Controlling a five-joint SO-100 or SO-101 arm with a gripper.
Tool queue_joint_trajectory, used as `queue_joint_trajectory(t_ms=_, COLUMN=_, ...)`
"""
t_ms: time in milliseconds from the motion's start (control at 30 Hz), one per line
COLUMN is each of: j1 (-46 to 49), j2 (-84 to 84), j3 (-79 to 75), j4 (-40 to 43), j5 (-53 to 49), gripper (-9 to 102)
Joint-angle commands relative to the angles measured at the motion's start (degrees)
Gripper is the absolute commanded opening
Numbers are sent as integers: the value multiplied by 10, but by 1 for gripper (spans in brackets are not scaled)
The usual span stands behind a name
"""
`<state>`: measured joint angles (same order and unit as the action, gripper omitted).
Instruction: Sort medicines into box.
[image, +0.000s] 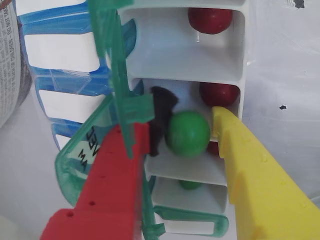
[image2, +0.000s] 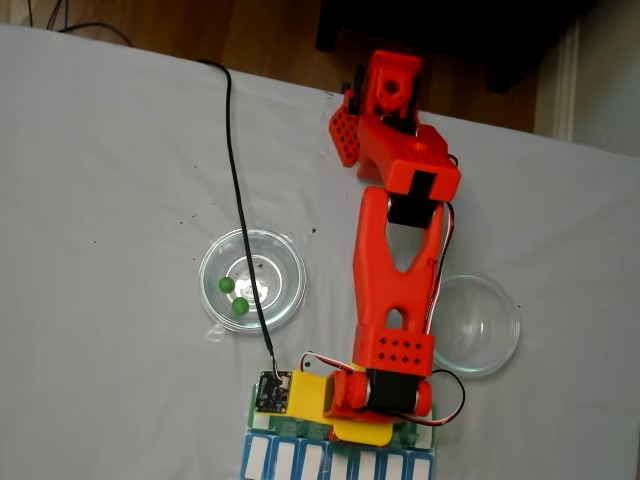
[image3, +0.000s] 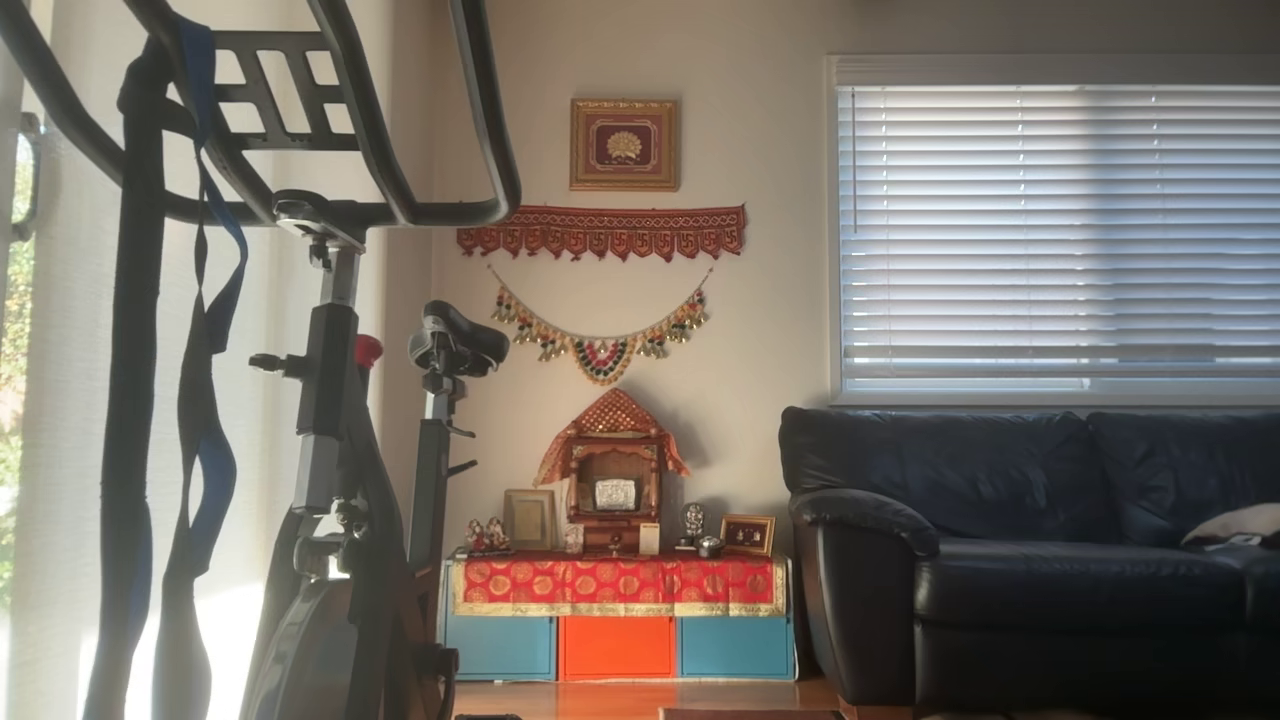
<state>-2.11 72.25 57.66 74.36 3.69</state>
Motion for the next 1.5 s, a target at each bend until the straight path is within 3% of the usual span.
queue_joint_trajectory(t_ms=0, j1=-4, j2=96, j3=3, j4=1, j5=-8, gripper=30)
queue_joint_trajectory(t_ms=167, j1=2, j2=113, j3=10, j4=-1, j5=-11, gripper=33)
queue_joint_trajectory(t_ms=333, j1=8, j2=127, j3=0, j4=15, j5=-30, gripper=30)
queue_joint_trajectory(t_ms=367, j1=11, j2=128, j3=-11, j4=28, j5=-33, gripper=23)
queue_joint_trajectory(t_ms=400, j1=14, j2=128, j3=-25, j4=47, j5=-39, gripper=8)
queue_joint_trajectory(t_ms=433, j1=18, j2=127, j3=-43, j4=69, j5=-48, gripper=2)
queue_joint_trajectory(t_ms=600, j1=48, j2=116, j3=-147, j4=221, j5=-106, gripper=2)
queue_joint_trajectory(t_ms=700, j1=72, j2=148, j3=-141, j4=258, j5=-151, gripper=2)
queue_joint_trajectory(t_ms=967, j1=124, j2=328, j3=66, j4=259, j5=-282, gripper=2)
queue_joint_trajectory(t_ms=1167, j1=197, j2=440, j3=240, j4=157, j5=-372, gripper=1)
queue_joint_trajectory(t_ms=1467, j1=288, j2=405, j3=314, j4=125, j5=-284, gripper=1)
